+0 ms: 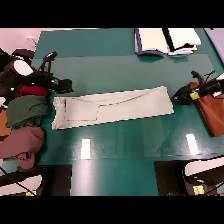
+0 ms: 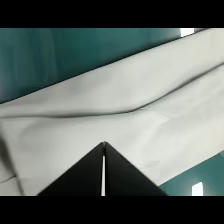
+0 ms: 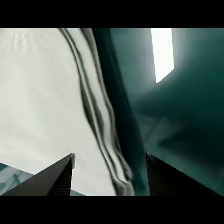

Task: Fold the shirts.

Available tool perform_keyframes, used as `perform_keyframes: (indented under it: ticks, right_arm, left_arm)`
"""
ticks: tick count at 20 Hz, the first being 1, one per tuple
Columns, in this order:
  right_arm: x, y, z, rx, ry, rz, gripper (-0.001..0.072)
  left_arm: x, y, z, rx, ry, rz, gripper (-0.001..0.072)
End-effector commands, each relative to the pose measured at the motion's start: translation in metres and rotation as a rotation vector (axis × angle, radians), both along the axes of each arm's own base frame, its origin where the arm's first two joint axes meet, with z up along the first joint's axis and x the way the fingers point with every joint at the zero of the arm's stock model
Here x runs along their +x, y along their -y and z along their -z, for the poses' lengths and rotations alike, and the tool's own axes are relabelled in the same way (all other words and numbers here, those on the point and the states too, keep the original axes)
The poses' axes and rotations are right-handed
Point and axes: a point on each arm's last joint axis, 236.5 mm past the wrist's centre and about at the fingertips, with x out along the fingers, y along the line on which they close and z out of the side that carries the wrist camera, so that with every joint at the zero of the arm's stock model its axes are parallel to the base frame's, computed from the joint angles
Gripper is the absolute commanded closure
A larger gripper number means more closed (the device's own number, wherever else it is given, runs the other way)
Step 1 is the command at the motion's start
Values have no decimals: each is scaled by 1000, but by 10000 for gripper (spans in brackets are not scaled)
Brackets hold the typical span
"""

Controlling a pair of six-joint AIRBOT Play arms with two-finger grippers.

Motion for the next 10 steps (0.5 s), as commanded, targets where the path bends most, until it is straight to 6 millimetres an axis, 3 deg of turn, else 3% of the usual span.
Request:
perform_keyframes:
  ticks: [1,3,5,7,10]
  right_arm:
    - [7,-25,17,54,32,-1,219]
    - [14,-41,20,32,69,-58,361]
    - [18,-53,16,20,97,-119,653]
    - [26,-59,-8,19,146,-174,695]
    - [40,-68,-72,9,252,-237,695]
  left_arm:
    - [0,37,-7,-35,36,21,686]
    - [-3,56,-3,-45,36,40,686]
    - [-3,76,4,-59,31,42,686]
    - [-3,96,17,-65,28,63,687]
    - [-5,131,40,-112,1,73,687]
